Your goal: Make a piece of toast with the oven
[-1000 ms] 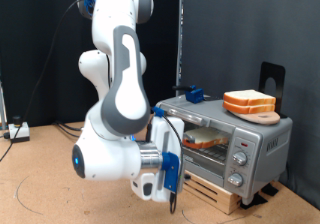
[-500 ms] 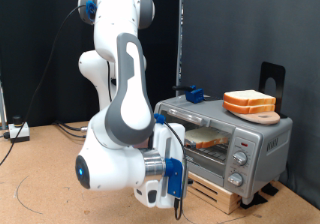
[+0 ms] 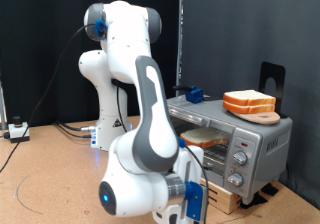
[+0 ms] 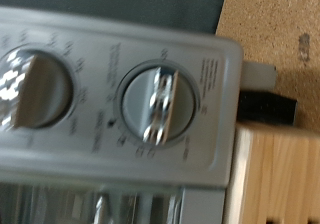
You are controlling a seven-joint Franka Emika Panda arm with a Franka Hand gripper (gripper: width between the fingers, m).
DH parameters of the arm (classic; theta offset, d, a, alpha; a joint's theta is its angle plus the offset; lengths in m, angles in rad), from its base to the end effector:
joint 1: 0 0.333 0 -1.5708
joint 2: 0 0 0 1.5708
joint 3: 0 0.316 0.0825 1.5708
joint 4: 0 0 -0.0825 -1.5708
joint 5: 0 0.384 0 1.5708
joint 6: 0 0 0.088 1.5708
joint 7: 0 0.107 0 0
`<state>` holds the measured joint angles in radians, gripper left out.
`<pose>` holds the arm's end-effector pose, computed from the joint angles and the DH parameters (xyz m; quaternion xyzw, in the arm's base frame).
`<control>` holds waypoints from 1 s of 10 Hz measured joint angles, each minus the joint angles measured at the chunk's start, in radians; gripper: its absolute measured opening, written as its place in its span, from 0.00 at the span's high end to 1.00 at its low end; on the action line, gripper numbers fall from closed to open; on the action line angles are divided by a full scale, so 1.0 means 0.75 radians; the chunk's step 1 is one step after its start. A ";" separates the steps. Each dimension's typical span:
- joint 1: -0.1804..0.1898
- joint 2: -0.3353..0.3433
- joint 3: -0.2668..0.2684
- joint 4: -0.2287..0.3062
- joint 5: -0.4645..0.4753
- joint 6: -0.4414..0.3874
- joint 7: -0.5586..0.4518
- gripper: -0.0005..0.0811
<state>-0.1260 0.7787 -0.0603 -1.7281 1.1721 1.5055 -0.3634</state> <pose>0.5955 -0.0044 0.1450 -0.7614 0.1683 0.2528 0.5727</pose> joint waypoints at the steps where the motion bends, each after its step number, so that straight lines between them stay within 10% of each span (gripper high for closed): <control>1: 0.013 0.032 0.020 0.024 0.020 0.011 0.008 0.00; 9: 0.068 0.096 0.127 0.081 0.059 0.025 0.008 0.00; 10: 0.069 0.096 0.128 0.080 0.059 0.024 0.008 0.14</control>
<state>-0.0746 0.8507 0.0356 -1.6679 1.2163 1.5237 -0.3572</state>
